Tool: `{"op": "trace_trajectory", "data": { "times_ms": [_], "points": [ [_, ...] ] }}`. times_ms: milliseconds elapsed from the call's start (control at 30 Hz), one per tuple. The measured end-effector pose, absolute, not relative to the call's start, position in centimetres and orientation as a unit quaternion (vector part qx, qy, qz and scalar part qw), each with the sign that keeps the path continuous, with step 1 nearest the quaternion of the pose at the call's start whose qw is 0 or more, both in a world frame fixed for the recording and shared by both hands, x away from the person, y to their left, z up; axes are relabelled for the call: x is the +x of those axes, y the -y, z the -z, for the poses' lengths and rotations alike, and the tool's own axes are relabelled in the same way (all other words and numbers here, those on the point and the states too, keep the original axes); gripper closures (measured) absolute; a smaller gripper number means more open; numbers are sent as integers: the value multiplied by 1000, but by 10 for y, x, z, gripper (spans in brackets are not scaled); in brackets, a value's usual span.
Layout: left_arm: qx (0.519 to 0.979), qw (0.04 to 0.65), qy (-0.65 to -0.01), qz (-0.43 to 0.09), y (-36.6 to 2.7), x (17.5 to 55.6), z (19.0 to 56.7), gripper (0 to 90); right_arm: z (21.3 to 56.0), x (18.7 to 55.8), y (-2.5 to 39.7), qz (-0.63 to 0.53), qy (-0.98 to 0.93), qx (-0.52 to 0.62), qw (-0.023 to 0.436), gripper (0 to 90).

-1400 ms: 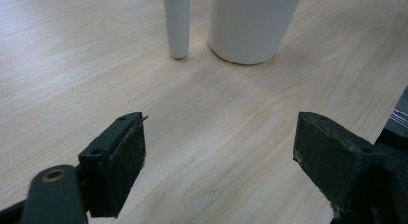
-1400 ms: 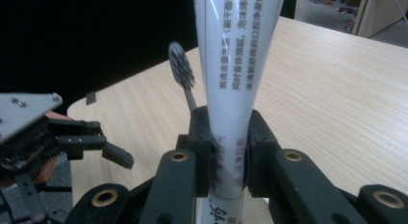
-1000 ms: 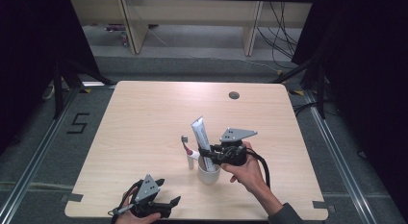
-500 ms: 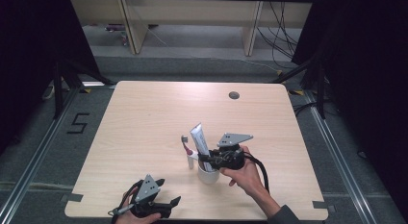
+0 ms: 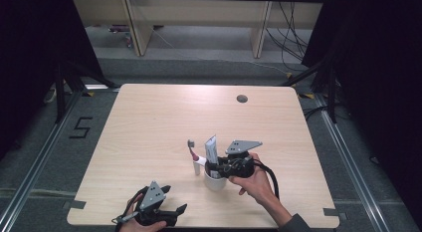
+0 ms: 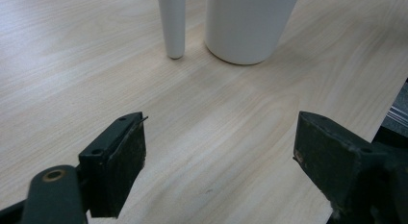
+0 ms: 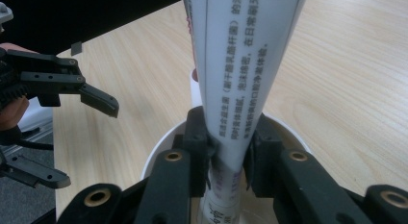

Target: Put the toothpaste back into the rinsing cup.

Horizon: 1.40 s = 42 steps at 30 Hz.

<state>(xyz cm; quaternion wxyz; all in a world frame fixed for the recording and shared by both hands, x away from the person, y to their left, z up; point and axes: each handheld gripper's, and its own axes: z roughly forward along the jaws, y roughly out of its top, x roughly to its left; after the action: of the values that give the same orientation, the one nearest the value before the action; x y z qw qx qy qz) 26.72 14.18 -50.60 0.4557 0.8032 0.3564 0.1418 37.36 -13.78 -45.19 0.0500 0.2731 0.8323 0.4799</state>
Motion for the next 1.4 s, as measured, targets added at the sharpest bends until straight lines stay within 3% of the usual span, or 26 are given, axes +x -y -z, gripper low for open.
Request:
{"op": "trace_trajectory", "data": {
  "times_ms": [200,433,567,767,1400],
  "points": [
    [803,456,-357,-142,-142,267,506,183,449,373,143,-487,-826,278,49,673],
    [804,456,-354,-141,-142,267,506,183,445,372,148,-491,-821,281,79,601],
    [804,455,-354,-143,-141,267,506,183,444,370,150,-489,-820,293,59,596],
    [808,450,-353,-142,-142,266,506,183,441,371,154,-488,-820,287,78,571],
    [802,460,-354,-141,-141,267,506,183,431,366,166,-509,-807,292,65,502]
  ]
}}
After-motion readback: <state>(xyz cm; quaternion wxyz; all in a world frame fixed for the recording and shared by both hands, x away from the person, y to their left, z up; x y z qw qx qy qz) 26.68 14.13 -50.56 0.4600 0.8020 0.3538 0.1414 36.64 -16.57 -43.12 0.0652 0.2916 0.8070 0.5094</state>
